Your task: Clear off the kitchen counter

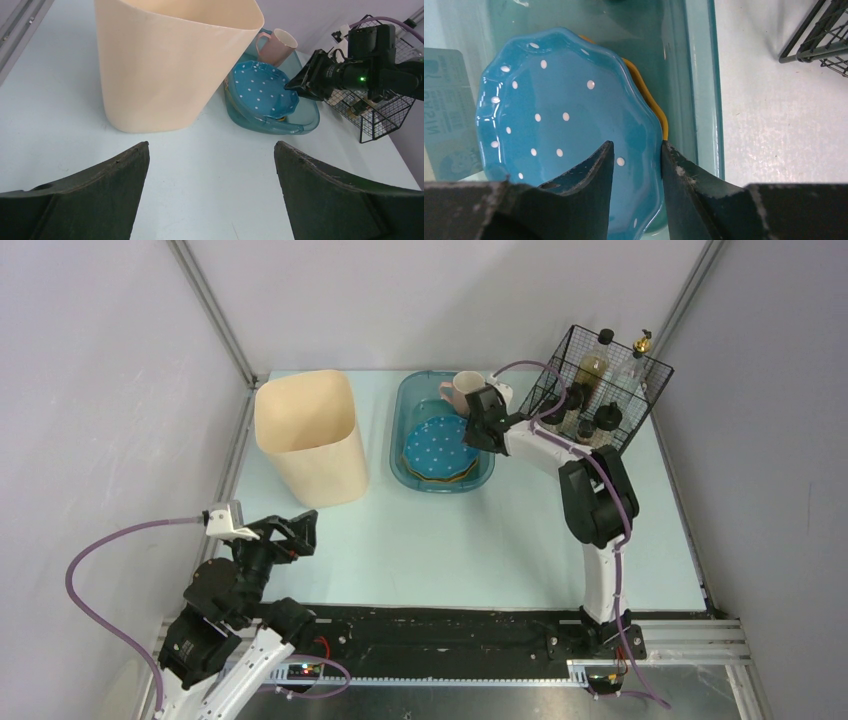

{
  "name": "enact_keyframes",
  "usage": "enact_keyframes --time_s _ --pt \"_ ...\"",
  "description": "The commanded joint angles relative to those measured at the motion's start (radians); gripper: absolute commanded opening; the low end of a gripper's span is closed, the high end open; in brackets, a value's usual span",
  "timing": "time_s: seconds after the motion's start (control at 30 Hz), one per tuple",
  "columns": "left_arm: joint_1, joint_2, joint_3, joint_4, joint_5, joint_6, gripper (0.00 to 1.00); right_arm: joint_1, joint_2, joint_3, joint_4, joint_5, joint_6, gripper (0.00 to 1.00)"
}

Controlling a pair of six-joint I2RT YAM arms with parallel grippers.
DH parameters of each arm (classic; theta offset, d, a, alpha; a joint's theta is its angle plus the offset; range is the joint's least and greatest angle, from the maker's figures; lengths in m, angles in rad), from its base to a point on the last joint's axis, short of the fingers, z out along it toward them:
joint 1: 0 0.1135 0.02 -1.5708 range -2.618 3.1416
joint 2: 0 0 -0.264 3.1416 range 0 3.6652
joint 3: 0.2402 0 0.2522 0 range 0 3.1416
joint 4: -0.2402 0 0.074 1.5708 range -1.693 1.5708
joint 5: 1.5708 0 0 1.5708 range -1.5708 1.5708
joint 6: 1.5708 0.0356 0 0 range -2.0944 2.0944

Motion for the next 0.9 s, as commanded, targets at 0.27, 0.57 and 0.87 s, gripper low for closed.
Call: enact_keyframes --time_s 0.27,0.57,0.87 --pt "-0.002 0.004 -0.004 0.006 -0.001 -0.005 0.98 0.022 0.033 0.099 -0.154 -0.003 -0.068 0.45" --pt "-0.002 0.012 -0.003 0.006 -0.001 -0.004 0.98 0.037 -0.019 0.102 -0.190 0.035 -0.105 0.49" --pt "-0.001 0.018 -0.005 0.007 -0.004 -0.004 0.98 0.047 -0.055 0.118 -0.236 0.045 -0.151 0.52"
